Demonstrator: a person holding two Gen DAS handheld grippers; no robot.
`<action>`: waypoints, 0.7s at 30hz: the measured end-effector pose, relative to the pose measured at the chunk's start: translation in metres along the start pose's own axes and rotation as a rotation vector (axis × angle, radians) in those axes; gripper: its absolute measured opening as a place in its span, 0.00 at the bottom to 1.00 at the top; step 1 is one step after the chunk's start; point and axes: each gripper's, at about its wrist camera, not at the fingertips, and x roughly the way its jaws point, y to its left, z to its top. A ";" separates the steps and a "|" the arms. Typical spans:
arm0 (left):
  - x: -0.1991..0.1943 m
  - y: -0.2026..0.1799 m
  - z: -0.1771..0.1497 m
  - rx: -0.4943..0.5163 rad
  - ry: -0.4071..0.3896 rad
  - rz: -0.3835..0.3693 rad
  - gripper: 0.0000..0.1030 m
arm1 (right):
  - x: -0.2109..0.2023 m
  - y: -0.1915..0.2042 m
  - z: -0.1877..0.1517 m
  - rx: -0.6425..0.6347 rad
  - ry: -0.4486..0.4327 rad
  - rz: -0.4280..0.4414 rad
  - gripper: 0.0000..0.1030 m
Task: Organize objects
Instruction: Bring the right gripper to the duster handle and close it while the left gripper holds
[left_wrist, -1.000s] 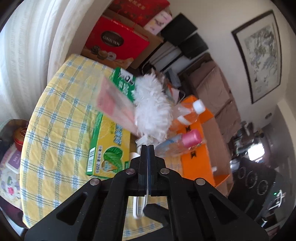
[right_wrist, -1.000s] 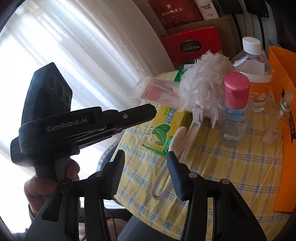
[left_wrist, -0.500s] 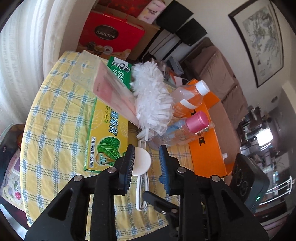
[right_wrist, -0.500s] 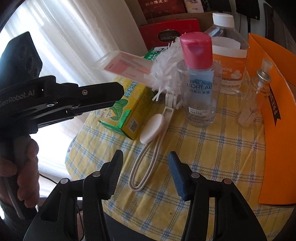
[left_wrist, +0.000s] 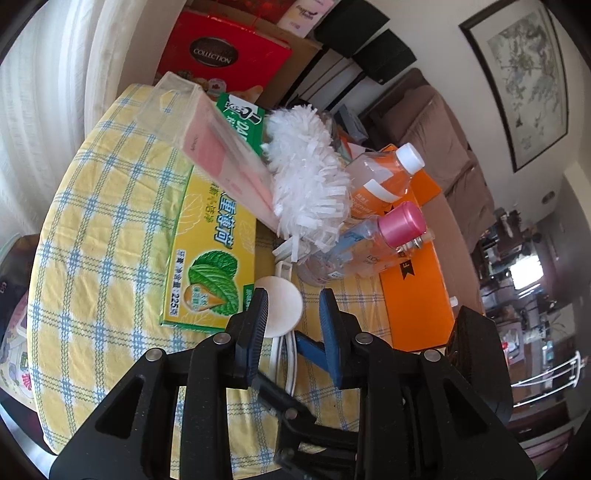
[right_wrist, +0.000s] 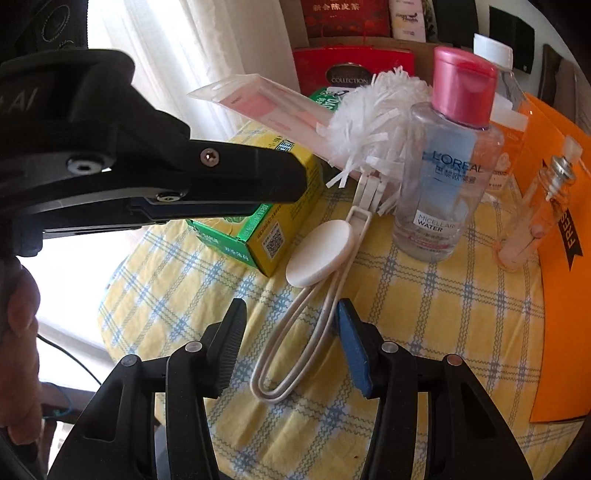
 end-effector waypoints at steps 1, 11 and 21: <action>-0.001 0.002 -0.001 -0.006 -0.001 0.000 0.27 | 0.000 -0.001 0.000 -0.002 -0.003 0.003 0.36; -0.012 0.006 -0.017 -0.030 -0.005 -0.054 0.37 | -0.021 -0.032 0.005 0.100 -0.012 0.088 0.29; 0.002 0.006 -0.030 -0.112 0.043 -0.194 0.44 | -0.076 -0.052 -0.012 0.175 -0.037 0.172 0.23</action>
